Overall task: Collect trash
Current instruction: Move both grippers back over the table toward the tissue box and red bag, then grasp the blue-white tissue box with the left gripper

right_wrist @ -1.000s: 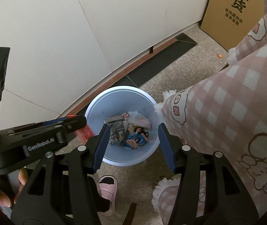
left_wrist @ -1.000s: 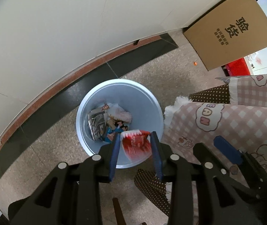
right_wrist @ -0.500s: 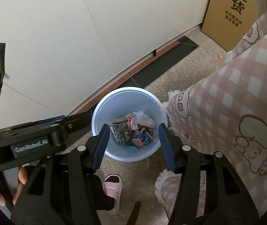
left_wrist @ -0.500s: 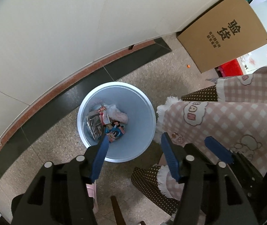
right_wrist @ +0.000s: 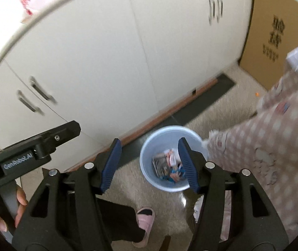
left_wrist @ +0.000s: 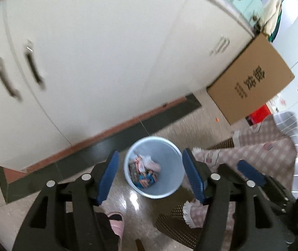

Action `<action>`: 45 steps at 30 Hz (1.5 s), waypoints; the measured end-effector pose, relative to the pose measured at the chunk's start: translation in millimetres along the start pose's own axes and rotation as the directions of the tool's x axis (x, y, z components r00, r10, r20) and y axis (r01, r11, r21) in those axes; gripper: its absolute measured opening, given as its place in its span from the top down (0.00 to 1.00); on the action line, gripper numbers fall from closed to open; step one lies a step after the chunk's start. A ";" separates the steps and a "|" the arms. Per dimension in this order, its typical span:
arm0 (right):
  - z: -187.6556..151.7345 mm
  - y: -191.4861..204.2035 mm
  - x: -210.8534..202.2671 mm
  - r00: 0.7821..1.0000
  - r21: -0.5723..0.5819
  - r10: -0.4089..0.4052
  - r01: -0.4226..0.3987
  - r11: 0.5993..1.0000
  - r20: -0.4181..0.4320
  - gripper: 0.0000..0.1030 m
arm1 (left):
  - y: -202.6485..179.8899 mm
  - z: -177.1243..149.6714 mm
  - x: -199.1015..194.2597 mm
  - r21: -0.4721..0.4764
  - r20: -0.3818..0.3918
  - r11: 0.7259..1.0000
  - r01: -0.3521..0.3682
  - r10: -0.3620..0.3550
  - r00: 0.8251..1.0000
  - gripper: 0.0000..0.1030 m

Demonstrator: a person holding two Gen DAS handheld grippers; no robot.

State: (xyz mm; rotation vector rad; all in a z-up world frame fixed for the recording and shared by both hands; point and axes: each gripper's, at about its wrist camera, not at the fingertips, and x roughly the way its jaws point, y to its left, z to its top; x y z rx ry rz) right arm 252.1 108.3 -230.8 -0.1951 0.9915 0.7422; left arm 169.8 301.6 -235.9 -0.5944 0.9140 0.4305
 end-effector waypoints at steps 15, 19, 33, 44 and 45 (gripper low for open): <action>-6.4 -22.4 -194.5 0.932 0.044 -0.118 0.110 0.993 0.342 0.32 | -91.4 -19.4 -142.0 0.174 0.228 0.978 0.117 -0.156 0.961 0.23; -25.8 -55.1 -235.5 0.909 0.113 -0.159 0.124 0.986 0.386 0.31 | -133.2 -35.9 -154.7 0.242 0.217 0.958 0.154 -0.208 0.954 0.22; -113.8 -197.7 -314.4 0.852 0.395 -0.349 0.187 0.899 0.391 0.26 | -284.8 -109.0 -138.6 0.417 -0.026 0.854 0.311 -0.331 0.943 0.21; -150.3 -270.9 -326.3 0.839 0.519 -0.432 0.221 0.826 0.331 0.25 | -363.8 -142.2 -88.2 0.477 -0.159 0.817 0.323 -0.282 0.946 0.23; -151.3 -273.2 -325.3 0.839 0.521 -0.434 0.223 0.824 0.328 0.25 | -366.4 -142.4 -84.9 0.473 -0.165 0.819 0.324 -0.279 0.946 0.26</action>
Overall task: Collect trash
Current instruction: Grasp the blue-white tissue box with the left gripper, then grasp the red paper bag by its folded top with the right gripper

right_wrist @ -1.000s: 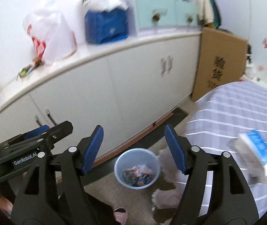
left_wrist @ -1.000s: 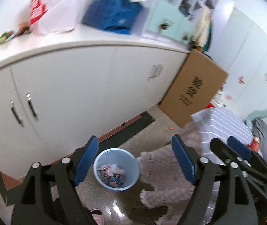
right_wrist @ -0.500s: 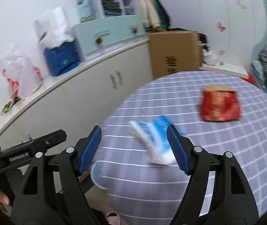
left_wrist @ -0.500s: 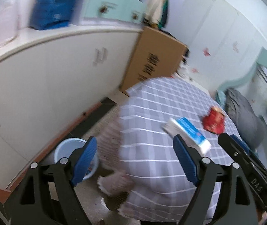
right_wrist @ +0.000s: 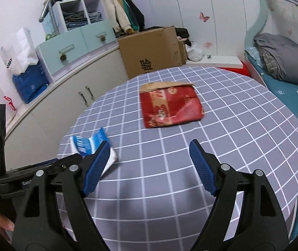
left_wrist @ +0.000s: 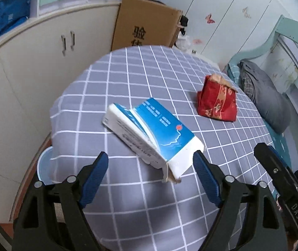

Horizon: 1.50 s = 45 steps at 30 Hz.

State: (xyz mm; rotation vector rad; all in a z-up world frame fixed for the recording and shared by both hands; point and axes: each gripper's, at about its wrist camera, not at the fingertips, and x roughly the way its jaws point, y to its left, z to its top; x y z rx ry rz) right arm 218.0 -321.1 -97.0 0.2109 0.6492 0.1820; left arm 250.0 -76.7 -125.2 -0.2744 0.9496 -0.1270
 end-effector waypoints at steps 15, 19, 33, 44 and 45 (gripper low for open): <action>22.4 -13.0 42.1 0.999 -0.003 -0.041 0.041 0.999 -0.021 0.20 | 1.1 24.9 23.2 -0.034 0.042 0.999 0.031 -0.029 0.999 0.89; 35.8 -4.7 58.9 0.997 -0.017 -0.069 0.068 0.998 -0.021 0.19 | 5.8 43.2 13.3 -0.049 0.123 0.998 -0.029 0.035 0.992 0.89; 68.3 41.5 160.9 0.921 -0.058 -0.382 0.378 0.924 -0.077 0.14 | 38.9 89.8 36.5 -0.126 0.174 0.978 -0.166 0.186 0.967 0.89; 78.9 18.5 167.7 0.925 -0.036 -0.369 0.367 0.929 -0.092 0.29 | 39.4 90.6 46.8 -0.106 0.134 0.988 -0.114 0.127 0.983 0.89; 78.8 18.2 166.1 0.929 -0.034 -0.358 0.356 0.934 -0.091 0.31 | 39.5 90.5 45.8 -0.104 0.135 0.988 -0.113 0.127 0.983 0.89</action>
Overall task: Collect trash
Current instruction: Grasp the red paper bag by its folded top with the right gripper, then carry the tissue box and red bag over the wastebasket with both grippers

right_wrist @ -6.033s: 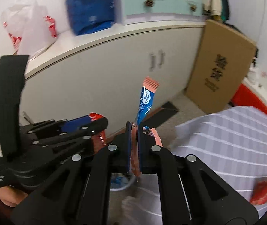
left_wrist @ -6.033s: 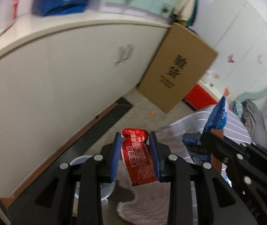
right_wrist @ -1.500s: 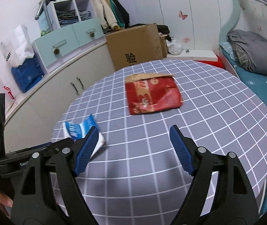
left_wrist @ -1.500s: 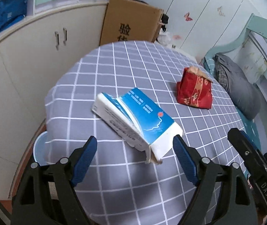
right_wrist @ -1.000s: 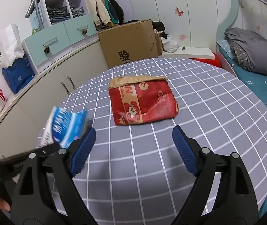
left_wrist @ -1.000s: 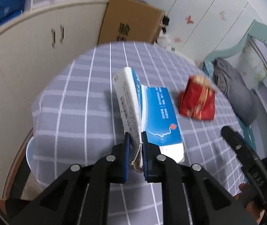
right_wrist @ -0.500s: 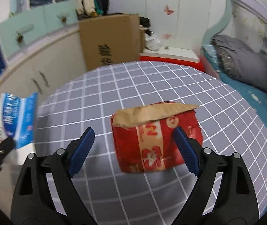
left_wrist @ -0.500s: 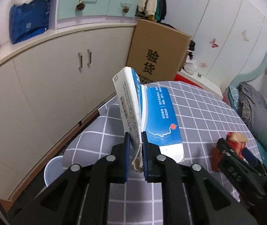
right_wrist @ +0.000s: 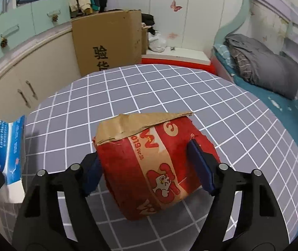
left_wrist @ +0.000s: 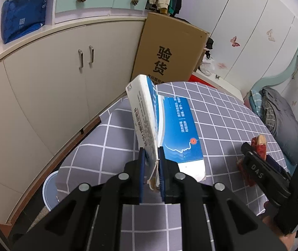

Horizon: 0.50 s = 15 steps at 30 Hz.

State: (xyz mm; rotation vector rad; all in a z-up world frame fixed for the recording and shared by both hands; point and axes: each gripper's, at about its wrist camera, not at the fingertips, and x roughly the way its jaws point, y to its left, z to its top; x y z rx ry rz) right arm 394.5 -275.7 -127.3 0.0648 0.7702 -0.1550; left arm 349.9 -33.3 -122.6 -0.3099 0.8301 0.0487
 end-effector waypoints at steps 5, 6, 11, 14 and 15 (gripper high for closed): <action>-7.8 -1.8 -20.4 0.998 -0.065 0.052 -0.050 0.997 0.028 0.49 | 4.1 -4.0 -11.8 0.006 0.005 1.000 0.008 -0.008 1.000 0.89; -8.8 -3.3 -26.1 0.997 -0.063 0.073 -0.071 0.995 0.032 0.51 | 5.8 -4.7 -14.6 0.006 0.007 1.000 0.007 -0.007 1.000 0.89; -13.1 4.7 -60.7 0.986 -0.083 0.158 -0.153 0.985 0.055 0.66 | 18.4 -6.3 -33.0 0.002 0.014 1.000 0.014 -0.014 1.000 0.89; -14.7 16.1 -78.5 0.971 -0.087 0.234 -0.229 0.969 0.051 0.69 | 29.2 -9.0 -46.2 -0.001 0.025 1.000 0.012 -0.012 1.000 0.89; -16.2 20.7 -84.7 0.965 -0.092 0.258 -0.252 0.963 0.052 0.70 | 33.4 -10.7 -51.0 -0.003 0.029 1.000 0.010 -0.010 1.000 0.89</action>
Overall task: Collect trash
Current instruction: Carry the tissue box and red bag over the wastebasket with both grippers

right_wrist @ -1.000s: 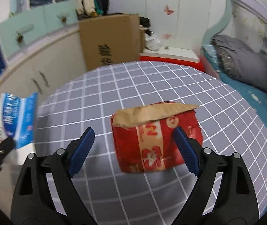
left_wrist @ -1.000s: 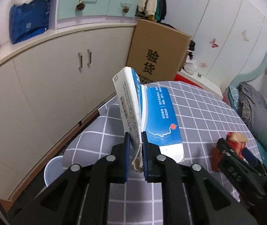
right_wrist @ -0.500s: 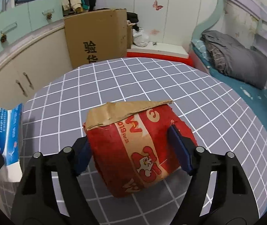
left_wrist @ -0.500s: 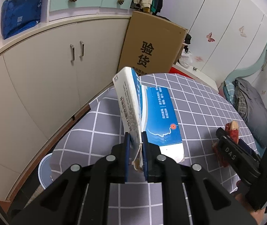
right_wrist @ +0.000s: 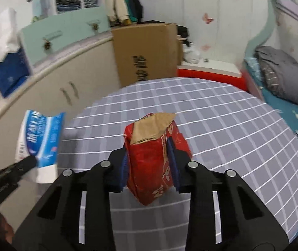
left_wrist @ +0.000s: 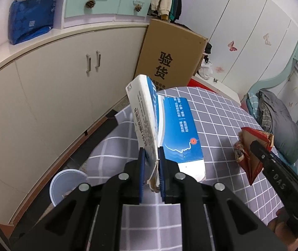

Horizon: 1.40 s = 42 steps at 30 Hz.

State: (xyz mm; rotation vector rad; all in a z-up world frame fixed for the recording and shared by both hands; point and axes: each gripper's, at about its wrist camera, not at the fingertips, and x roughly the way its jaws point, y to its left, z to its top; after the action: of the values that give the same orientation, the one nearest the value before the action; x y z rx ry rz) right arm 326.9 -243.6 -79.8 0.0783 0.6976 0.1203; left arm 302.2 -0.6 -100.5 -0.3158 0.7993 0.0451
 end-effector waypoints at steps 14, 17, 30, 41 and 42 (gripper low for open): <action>-28.0 136.2 -41.1 0.943 -0.122 0.330 -0.333 0.935 -0.048 0.70 | 106.5 -24.7 -60.0 -0.108 0.046 0.989 -0.098 0.103 0.994 0.89; -39.9 170.5 -41.2 0.922 -0.160 0.380 -0.388 0.908 -0.076 0.70 | 133.2 -32.7 -66.6 -0.136 0.041 0.983 -0.123 0.130 0.991 0.89; -98.4 272.9 -16.5 0.862 -0.247 0.461 -0.504 0.828 -0.212 0.70 | 236.6 -75.6 -57.6 -0.244 -0.058 0.943 -0.229 0.221 0.974 0.89; -157.0 296.6 53.3 0.855 -0.251 0.387 -0.482 0.840 -0.345 0.70 | 280.1 -114.7 7.6 -0.249 -0.220 0.927 -0.280 0.228 0.948 0.89; -161.4 296.1 61.5 0.856 -0.249 0.376 -0.474 0.845 -0.354 0.70 | 281.5 -118.6 16.6 -0.244 -0.240 0.928 -0.280 0.222 0.945 0.89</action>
State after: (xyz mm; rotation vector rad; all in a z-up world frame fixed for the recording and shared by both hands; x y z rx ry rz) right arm 244.6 63.1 -208.9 -0.1087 0.9412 0.6957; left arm 186.6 231.1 -263.3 -0.4846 1.0423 0.3745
